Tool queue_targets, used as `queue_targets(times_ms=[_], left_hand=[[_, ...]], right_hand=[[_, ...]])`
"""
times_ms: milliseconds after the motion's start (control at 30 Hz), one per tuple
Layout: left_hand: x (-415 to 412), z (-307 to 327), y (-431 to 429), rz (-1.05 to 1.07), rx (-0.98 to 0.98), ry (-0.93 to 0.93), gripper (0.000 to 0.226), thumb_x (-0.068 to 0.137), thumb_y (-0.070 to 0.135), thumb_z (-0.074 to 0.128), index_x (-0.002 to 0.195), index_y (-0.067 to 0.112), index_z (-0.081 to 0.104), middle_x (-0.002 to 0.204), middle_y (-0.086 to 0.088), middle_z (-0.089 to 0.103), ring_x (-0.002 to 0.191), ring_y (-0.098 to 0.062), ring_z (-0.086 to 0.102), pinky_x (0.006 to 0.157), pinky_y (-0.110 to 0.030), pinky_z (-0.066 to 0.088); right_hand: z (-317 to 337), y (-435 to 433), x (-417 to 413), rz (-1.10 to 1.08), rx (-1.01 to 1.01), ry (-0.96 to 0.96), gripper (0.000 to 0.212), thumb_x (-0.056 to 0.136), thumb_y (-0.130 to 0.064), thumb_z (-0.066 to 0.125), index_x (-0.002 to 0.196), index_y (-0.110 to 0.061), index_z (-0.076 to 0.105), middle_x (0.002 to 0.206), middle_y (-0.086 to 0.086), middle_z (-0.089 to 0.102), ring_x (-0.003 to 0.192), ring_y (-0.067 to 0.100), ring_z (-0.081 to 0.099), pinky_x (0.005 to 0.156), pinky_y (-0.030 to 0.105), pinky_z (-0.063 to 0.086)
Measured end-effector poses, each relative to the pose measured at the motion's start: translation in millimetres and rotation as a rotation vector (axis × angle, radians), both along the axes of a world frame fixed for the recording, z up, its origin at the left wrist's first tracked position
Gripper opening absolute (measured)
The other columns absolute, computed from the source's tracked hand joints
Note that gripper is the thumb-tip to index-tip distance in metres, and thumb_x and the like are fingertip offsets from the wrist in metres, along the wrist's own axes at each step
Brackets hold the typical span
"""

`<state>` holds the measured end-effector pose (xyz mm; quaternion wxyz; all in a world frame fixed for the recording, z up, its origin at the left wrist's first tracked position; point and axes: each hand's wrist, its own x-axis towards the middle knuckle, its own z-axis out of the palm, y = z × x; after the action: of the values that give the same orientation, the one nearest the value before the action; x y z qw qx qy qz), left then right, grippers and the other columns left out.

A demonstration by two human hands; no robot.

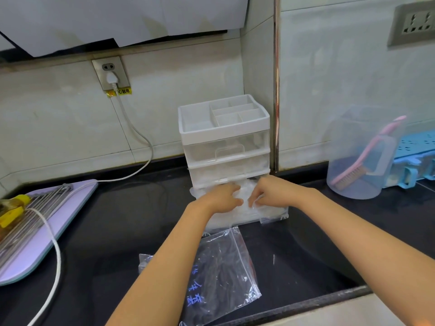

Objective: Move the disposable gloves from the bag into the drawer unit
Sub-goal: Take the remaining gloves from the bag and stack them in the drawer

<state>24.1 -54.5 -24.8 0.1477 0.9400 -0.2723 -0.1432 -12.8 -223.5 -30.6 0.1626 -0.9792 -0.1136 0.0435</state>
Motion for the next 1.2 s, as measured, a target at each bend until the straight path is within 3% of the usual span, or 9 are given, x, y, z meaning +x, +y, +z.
queue_targets(times_ms=[100,200,300,400,567,733,867,1067,1200], left_hand=[[12.2,-9.9,-1.5,-0.025,0.167,0.032,0.066,0.094,0.037,0.055,0.149,0.015,0.027,0.156,-0.003,0.026,0.140,-0.022,0.031,0.111,-0.032,0.029],[16.2,-18.6,-1.8,-0.018,0.173,0.077,0.070,0.092,0.036,0.056,0.151,0.016,0.024,0.155,-0.004,0.028,0.138,-0.024,0.034,0.110,-0.035,0.032],[18.7,-23.8,-2.6,0.018,0.112,0.078,0.066,0.093,0.030,0.056,0.148,0.010,0.027,0.149,-0.008,0.037,0.132,-0.025,0.041,0.104,-0.032,0.037],[22.4,-27.2,-3.1,0.062,0.101,0.093,0.060,0.093,0.026,0.055,0.144,0.005,0.033,0.145,-0.012,0.041,0.123,-0.024,0.048,0.099,-0.030,0.040],[23.3,-24.7,-0.8,0.029,0.185,0.077,0.062,0.098,0.028,0.049,0.147,0.003,0.021,0.135,-0.008,0.035,0.121,-0.020,0.038,0.095,-0.025,0.030],[25.2,-2.8,-2.9,0.028,0.443,0.019,0.043,0.096,0.026,0.050,0.137,0.011,0.047,0.136,-0.007,0.049,0.108,-0.025,0.048,0.098,-0.035,0.041],[31.6,5.6,-5.7,0.023,0.594,0.053,0.057,0.084,0.038,0.069,0.130,0.010,0.051,0.118,-0.007,0.053,0.104,-0.027,0.054,0.095,-0.037,0.047],[27.4,-2.4,0.9,0.073,0.363,0.121,0.080,0.085,0.028,0.068,0.149,0.013,0.024,0.145,-0.007,0.037,0.126,-0.028,0.043,0.098,-0.034,0.042],[25.5,-5.7,5.3,0.098,0.267,0.150,0.081,0.083,0.025,0.070,0.149,0.016,0.024,0.145,-0.007,0.037,0.126,-0.028,0.042,0.098,-0.034,0.042]], right_hand=[[12.6,1.7,-4.8,-0.037,0.031,0.164,0.026,0.090,-0.042,0.060,0.072,-0.028,0.071,0.071,-0.024,0.063,0.068,0.000,0.054,0.072,0.023,0.045],[25.8,9.0,-5.3,-0.088,0.153,0.158,0.048,0.090,-0.062,0.044,0.094,-0.025,0.075,0.103,-0.014,0.063,0.098,0.008,0.058,0.094,0.028,0.042],[22.7,30.6,4.5,-0.124,0.272,0.075,0.034,0.100,-0.030,0.044,0.117,-0.015,0.068,0.127,0.000,0.061,0.117,0.016,0.054,0.098,0.026,0.039],[2.3,54.9,14.2,-0.094,0.108,0.210,0.038,0.096,-0.006,0.038,0.129,-0.005,0.055,0.129,0.010,0.058,0.120,0.026,0.052,0.100,0.031,0.041],[-10.3,58.5,21.8,-0.112,-0.111,0.325,0.042,0.101,-0.008,0.032,0.143,-0.002,0.037,0.147,0.012,0.040,0.131,0.027,0.041,0.102,0.029,0.032],[-14.6,40.8,32.3,-0.225,-0.207,0.363,0.071,0.095,-0.013,0.038,0.153,-0.016,-0.001,0.160,0.009,-0.006,0.145,0.029,0.014,0.114,0.038,0.023],[-16.8,38.3,36.1,-0.319,-0.207,0.330,0.074,0.092,-0.017,0.045,0.154,-0.017,0.003,0.159,0.014,0.009,0.144,0.034,0.016,0.113,0.043,0.029],[-18.8,42.5,39.2,-0.357,-0.177,0.302,0.070,0.091,-0.013,0.046,0.152,-0.012,0.013,0.155,0.016,0.019,0.142,0.036,0.021,0.112,0.047,0.031],[-11.4,41.2,31.3,-0.355,-0.060,0.258,0.058,0.089,-0.007,0.044,0.145,-0.007,0.031,0.141,0.016,0.043,0.124,0.032,0.046,0.101,0.039,0.044]])
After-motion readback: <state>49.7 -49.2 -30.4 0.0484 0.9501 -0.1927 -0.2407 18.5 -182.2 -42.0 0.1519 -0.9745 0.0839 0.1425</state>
